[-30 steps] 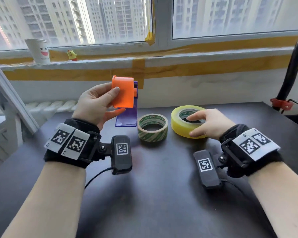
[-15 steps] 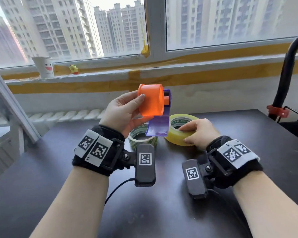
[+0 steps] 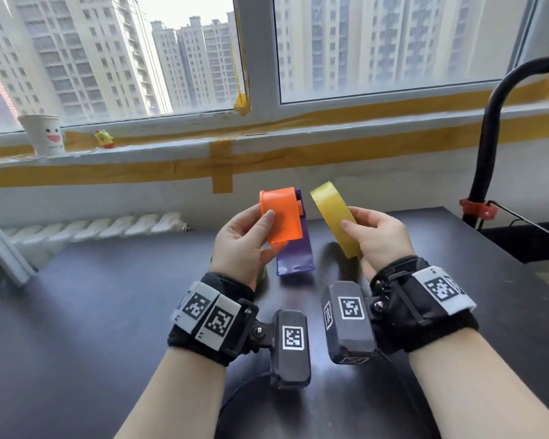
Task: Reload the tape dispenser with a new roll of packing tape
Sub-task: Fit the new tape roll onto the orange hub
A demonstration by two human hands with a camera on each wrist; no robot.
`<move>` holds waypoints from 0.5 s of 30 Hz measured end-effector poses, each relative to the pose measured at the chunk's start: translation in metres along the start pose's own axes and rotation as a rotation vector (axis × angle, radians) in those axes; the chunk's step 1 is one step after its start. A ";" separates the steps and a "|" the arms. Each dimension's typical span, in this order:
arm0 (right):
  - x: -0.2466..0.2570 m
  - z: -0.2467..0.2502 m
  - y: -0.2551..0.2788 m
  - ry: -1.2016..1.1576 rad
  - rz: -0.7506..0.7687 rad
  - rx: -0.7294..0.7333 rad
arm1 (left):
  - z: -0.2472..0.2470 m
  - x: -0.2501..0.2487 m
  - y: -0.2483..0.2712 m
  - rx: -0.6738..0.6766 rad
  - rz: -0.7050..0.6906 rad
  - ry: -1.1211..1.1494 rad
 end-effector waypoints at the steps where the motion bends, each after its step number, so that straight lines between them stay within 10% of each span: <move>1: 0.000 -0.001 0.000 -0.077 -0.040 0.013 | 0.001 0.002 0.000 0.005 0.007 -0.018; 15: -0.007 -0.015 0.010 -0.210 -0.176 0.262 | 0.010 0.006 0.008 -0.010 0.038 -0.065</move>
Point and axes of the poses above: each hand's wrist, its own y-axis away from the middle knuckle, its own z-axis out of the back of the hand, x = y × z, the point moved 3 cm from there along -y, towards the middle knuckle, and after that the axes turned 8 degrees about y, right-handed, at the moved point
